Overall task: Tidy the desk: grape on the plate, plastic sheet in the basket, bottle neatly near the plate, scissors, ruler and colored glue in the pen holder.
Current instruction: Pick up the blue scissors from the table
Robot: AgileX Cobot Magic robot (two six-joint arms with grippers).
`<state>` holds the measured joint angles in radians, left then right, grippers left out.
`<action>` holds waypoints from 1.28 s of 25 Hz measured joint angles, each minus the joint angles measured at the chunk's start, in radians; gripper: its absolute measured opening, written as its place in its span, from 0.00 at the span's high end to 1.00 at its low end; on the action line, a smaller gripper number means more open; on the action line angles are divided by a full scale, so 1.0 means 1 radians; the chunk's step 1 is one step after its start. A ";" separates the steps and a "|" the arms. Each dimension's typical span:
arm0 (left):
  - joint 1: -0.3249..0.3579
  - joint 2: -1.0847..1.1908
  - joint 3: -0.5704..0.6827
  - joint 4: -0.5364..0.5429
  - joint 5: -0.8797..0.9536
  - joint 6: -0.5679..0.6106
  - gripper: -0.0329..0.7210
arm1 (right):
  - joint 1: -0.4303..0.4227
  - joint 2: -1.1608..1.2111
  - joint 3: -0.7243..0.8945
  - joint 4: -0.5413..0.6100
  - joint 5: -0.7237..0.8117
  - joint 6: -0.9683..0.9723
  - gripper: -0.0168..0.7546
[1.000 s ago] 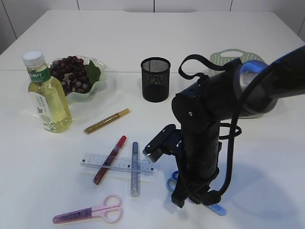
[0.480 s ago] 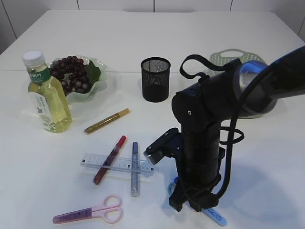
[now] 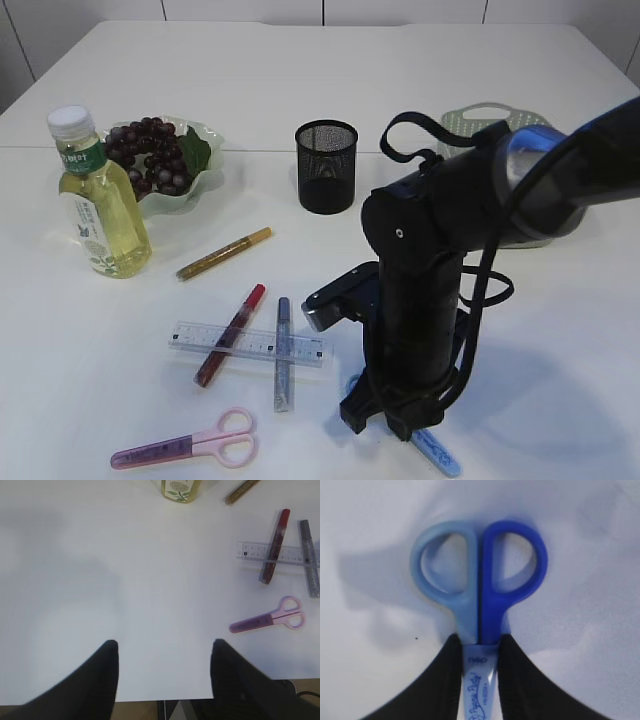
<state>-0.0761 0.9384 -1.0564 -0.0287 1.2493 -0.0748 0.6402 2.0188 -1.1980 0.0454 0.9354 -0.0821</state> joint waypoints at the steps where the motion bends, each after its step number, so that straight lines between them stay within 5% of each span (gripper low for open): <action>1: 0.000 0.000 0.000 0.000 0.000 0.000 0.39 | 0.000 -0.006 0.000 0.004 -0.002 0.003 0.73; 17: 0.000 0.000 0.000 0.000 0.000 0.000 0.40 | 0.000 -0.080 0.028 -0.004 -0.019 0.012 0.73; 32: 0.000 0.000 0.000 0.000 0.000 0.000 0.40 | 0.000 -0.416 0.248 -0.081 -0.467 0.012 0.73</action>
<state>-0.0761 0.9384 -1.0564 -0.0287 1.2493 -0.0748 0.6402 1.6025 -0.9500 -0.0356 0.4686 -0.0702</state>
